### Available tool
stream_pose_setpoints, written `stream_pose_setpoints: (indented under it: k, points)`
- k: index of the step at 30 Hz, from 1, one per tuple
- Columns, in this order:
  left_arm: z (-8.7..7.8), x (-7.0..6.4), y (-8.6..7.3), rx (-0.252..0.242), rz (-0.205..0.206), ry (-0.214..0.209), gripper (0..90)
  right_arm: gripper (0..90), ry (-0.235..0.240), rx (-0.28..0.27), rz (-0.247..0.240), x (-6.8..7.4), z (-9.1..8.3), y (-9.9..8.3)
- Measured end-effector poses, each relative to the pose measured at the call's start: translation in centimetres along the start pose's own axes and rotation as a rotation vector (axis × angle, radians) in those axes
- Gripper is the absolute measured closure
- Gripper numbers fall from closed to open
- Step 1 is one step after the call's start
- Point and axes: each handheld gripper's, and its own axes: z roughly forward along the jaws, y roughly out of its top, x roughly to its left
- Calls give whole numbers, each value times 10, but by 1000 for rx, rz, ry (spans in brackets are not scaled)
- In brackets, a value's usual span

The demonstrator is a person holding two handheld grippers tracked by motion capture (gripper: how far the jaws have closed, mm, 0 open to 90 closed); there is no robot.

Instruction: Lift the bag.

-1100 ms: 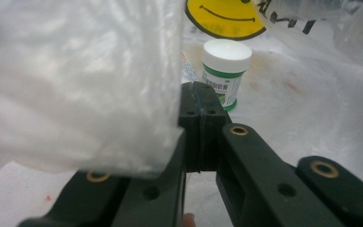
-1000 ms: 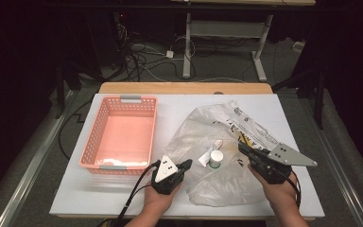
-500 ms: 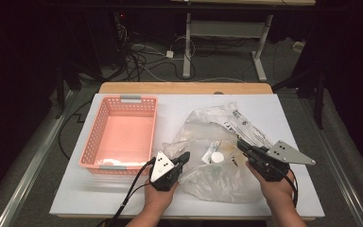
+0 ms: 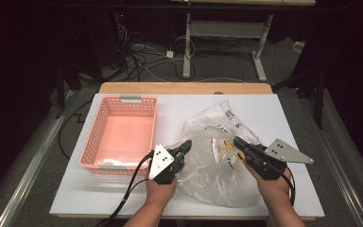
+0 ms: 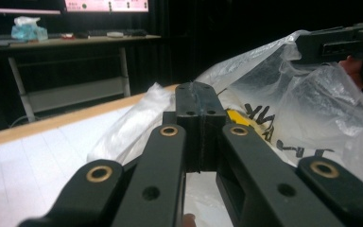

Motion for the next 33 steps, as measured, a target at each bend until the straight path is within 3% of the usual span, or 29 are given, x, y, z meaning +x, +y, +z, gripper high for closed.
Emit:
stream_pose_setpoints:
  k: [3,7,10,17,19,26,33]
  points:
    - [1,1,7,-14,25,0,883,900,3,-15,-3,1,1,2]
    - [3,3,14,-36,18,3,883,900,1,-17,-10,2,5,3]
    - [4,4,19,-40,39,6,884,900,-10,-14,-16,1,10,5]
    - [6,9,34,-65,74,24,884,900,-21,-39,-20,-2,18,21]
    - [6,11,43,-76,72,26,884,900,-29,-57,-33,-2,21,28]
    - [7,13,81,-125,134,43,884,900,-43,-113,-25,-3,34,53]
    - [6,17,116,-177,164,67,884,900,-54,-137,-22,-4,41,69]
